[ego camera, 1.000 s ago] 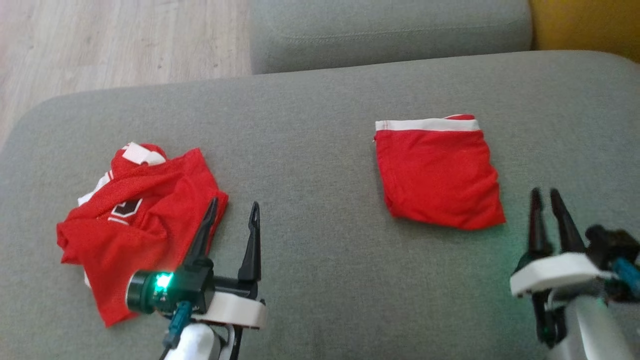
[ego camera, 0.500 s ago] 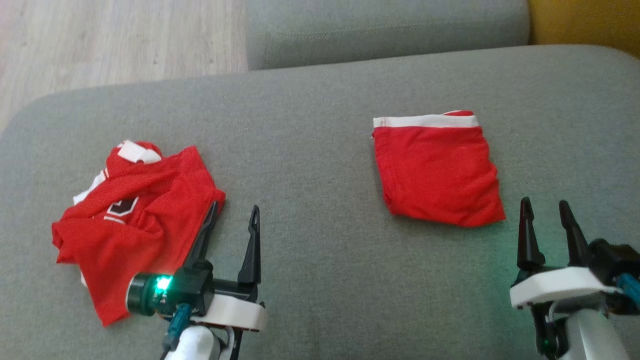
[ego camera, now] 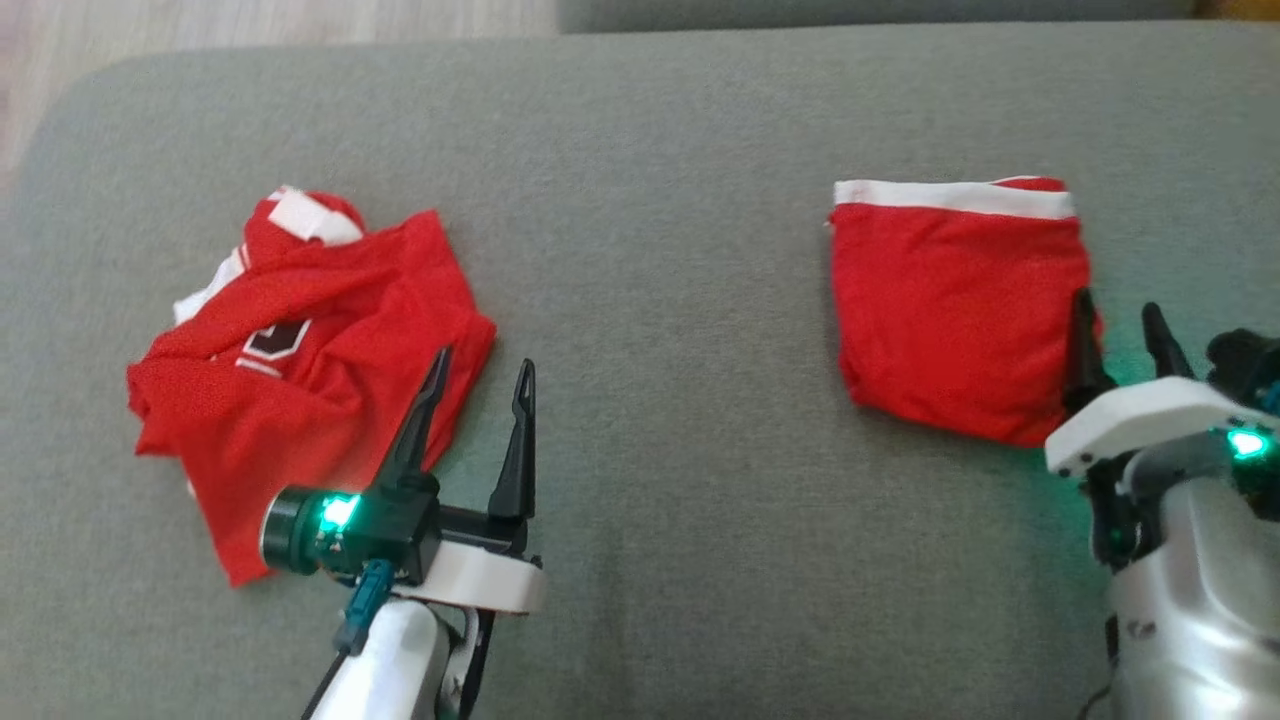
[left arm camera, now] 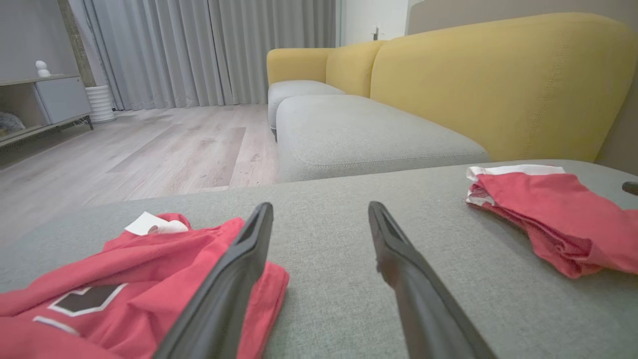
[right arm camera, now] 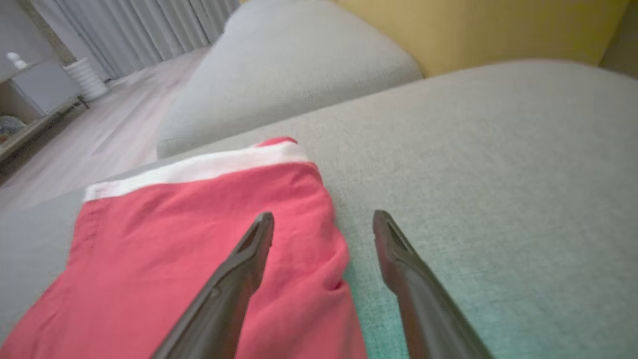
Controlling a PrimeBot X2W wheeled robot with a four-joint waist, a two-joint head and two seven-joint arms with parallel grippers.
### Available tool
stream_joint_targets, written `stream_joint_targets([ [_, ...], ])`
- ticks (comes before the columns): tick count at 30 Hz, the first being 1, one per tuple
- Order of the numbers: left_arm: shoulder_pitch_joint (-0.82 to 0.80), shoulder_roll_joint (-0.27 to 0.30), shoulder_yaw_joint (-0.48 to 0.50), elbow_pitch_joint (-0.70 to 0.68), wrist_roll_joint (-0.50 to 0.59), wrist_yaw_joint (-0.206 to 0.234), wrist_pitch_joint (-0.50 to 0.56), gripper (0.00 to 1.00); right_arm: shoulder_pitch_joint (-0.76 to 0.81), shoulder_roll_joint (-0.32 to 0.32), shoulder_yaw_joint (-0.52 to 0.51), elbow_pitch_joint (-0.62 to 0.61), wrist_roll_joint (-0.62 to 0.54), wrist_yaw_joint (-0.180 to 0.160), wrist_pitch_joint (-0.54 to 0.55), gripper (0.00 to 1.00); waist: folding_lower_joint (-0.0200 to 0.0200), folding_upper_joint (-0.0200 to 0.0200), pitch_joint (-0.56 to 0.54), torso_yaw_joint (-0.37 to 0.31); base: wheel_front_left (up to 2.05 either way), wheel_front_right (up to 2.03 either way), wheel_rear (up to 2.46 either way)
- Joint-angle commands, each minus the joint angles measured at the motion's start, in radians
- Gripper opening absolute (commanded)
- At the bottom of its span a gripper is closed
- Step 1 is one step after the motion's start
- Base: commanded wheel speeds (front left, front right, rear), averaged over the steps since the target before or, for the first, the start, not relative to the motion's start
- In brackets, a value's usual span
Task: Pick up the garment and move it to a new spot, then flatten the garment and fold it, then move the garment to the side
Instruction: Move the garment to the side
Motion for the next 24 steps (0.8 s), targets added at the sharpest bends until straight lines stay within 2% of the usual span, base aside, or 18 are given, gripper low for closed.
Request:
stream_joint_targets([
  [1,-0.041,-0.001,0.022,-0.027,0.008,0.0,-0.01,1.0,-0.05,-0.004,0.004,-0.003,-0.012,-0.001,0.007,1.0,-0.0002,0.0,0.023,0.024,0.0,0.0,0.0],
  [5,-0.052,-0.003,0.017,-0.025,0.008,0.001,-0.01,1.0,-0.118,-0.004,-0.032,0.114,-0.021,-0.001,0.043,1.0,-0.0002,0.0,0.041,0.045,0.0,0.0,0.0],
  [12,-0.058,-0.004,0.021,-0.027,0.01,0.004,-0.01,1.0,-0.166,-0.004,0.02,0.261,-0.075,-0.001,0.106,1.0,-0.0002,0.0,0.052,0.052,0.0,0.0,0.0],
  [13,-0.059,-0.004,0.021,-0.027,0.01,0.005,-0.01,1.0,-0.172,-0.004,0.032,0.271,-0.08,-0.001,0.107,0.39,-0.0002,0.0,0.052,0.05,0.0,0.0,0.0],
  [14,-0.059,-0.004,0.022,-0.026,0.01,0.005,-0.01,1.0,-0.178,-0.005,0.044,0.274,-0.085,-0.001,0.1,0.0,-0.0002,0.0,0.052,0.048,0.0,0.0,0.0],
  [19,-0.055,-0.003,0.03,-0.023,0.009,0.008,-0.01,1.0,-0.203,-0.05,0.117,0.241,-0.136,-0.001,0.029,0.0,-0.0002,0.0,0.034,0.026,0.0,0.0,0.0],
  [24,-0.045,-0.002,0.041,-0.027,0.005,0.009,-0.01,1.0,-0.211,-0.138,0.22,0.183,-0.161,-0.001,0.021,0.0,-0.0002,0.0,0.011,-0.001,0.0,0.0,0.0],
])
